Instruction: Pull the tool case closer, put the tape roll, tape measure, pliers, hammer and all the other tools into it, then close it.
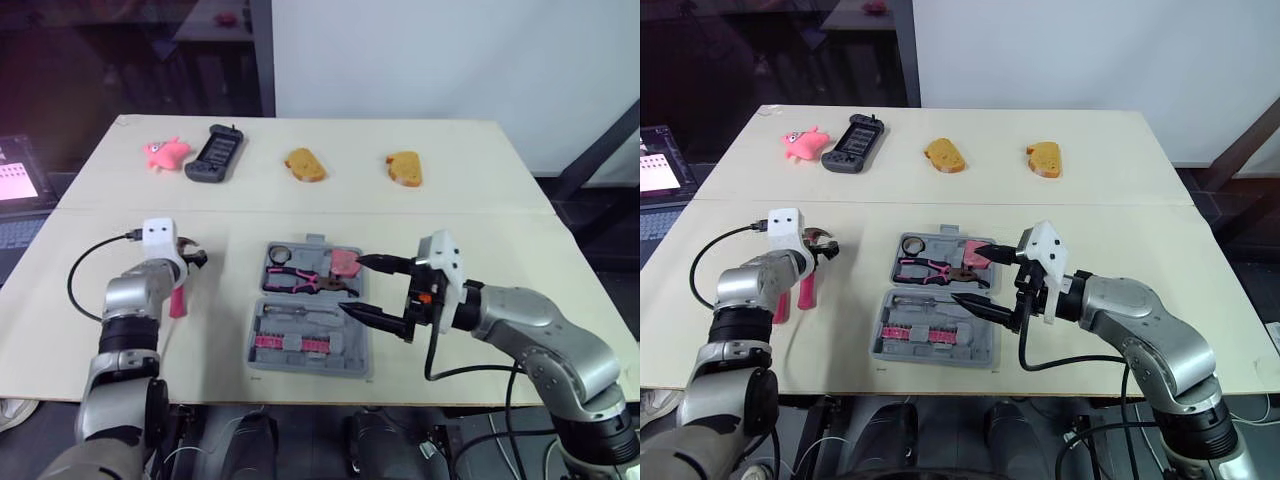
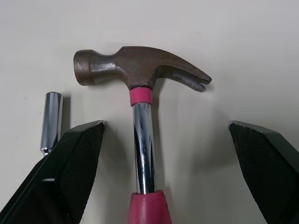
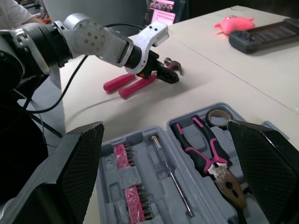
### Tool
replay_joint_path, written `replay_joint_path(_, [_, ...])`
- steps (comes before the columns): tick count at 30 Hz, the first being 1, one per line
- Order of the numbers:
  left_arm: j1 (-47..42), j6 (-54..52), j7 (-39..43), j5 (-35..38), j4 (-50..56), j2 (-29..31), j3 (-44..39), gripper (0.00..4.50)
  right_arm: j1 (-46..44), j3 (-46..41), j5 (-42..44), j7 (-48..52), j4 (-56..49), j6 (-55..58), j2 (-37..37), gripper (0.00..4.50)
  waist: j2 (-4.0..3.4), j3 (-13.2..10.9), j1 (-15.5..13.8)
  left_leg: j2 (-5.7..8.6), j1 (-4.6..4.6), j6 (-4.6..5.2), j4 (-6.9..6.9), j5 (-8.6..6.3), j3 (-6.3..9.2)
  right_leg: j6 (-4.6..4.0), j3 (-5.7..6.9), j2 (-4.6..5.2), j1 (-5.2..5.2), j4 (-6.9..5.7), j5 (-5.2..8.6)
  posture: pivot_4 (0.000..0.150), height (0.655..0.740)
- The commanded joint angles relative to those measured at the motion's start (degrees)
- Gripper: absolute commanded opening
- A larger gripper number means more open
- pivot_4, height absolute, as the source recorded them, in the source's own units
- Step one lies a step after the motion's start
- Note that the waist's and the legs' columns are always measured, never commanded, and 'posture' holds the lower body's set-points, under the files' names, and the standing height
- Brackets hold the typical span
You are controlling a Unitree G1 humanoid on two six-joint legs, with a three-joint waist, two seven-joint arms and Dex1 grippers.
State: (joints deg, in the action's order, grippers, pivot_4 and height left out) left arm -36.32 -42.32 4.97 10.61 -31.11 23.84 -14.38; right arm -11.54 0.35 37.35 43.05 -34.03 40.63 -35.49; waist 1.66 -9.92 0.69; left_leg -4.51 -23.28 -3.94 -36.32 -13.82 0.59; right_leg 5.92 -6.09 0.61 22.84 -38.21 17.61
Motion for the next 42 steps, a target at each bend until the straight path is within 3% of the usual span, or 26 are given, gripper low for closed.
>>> replay_joint_path(1, [0.5, -1.2, 0.7, -0.5, -2.9, 0.3, 0.3, 4.5, 0.0, -0.4, 0.7, -1.2, -2.3, -0.1, 0.1, 4.48, -0.1, 0.1, 0.0, 0.0, 0.01, 0.0, 0.0, 0.0, 0.0, 0.0, 0.0, 0.0, -0.01, 0.0, 0.0, 0.15, 0.74])
replay_joint_path(4, [0.7, -1.2, 1.0, -0.4, -3.1, 0.5, 0.0, 4.5, 0.5, -0.2, 0.8, -1.9, -2.7, 0.4, 0.1, 4.48, -0.2, 0.1, 0.1, 0.0, 0.01, 0.0, 0.01, 0.0, 0.0, 0.0, 0.0, 0.0, -0.01, 0.0, 0.0, 0.15, 0.74])
replay_joint_path(7, [0.8, -1.3, 1.1, -0.2, -2.9, 0.4, -0.1, 3.59, 0.8, 0.1, 0.7, -2.4, -2.9, 0.5, -0.1, 4.5, -0.26, 0.2, 0.1, 0.0, 0.01, 0.0, 0.01, 0.0, 0.0, 0.0, 0.0, 0.0, -0.01, 0.0, 0.0, 0.15, 0.74])
replay_joint_path(14, [0.2, -0.4, 1.0, -0.1, -4.2, -0.1, -0.6, 0.08, 1.1, 0.3, 0.2, -3.6, -2.6, 0.7, 0.0, 4.5, -0.35, 0.2, 0.0, 0.0, 0.01, 0.0, 0.01, 0.0, 0.0, 0.0, 0.0, 0.0, -0.02, 0.01, 0.0, 0.15, 0.74])
replay_joint_path(26, [0.6, 1.7, 0.5, 0.2, -2.4, -0.7, -1.4, 0.03, 1.2, 0.6, -0.5, -4.2, -1.8, 0.7, -0.6, 4.5, -0.45, 0.3, 0.0, 0.02, 0.02, 0.0, 0.01, 0.0, 0.01, 0.01, 0.0, 0.01, -0.04, 0.01, 0.0, 0.15, 0.74])
replay_joint_path(31, [3.2, -1.7, 3.2, 1.4, 11.9, 1.3, -0.4, 0.03, 1.3, -0.2, -0.2, -4.6, -1.9, 1.1, -0.6, 4.5, -0.39, 0.2, 0.1, 0.02, -0.06, 0.0, 0.02, 0.0, 0.01, 0.01, 0.0, 0.01, 0.02, 0.03, 0.0, 0.15, 0.74])
replay_joint_path(37, [10.9, -11.8, 18.4, 5.2, 35.4, 15.1, 5.4, 0.03, 3.6, -2.3, 0.4, -4.3, -2.4, 1.3, -2.3, 4.5, -0.15, 0.1, 0.5, -0.02, -0.18, -0.25, 0.17, 0.14, 0.03, -0.01, 0.0, -0.01, 0.27, 0.0, 0.01, 0.15, 0.74])
replay_joint_path(42, [14.7, -8.8, 38.7, 8.2, 47.1, 31.2, 14.4, 0.03, 5.9, -5.2, 0.4, -3.5, -1.5, 1.4, -4.4, 4.5, -0.17, 0.0, 0.2, -0.01, -0.12, -0.27, 0.19, 0.15, -0.06, -0.03, -0.06, 0.03, 0.26, 0.05, 0.02, 0.15, 0.74])
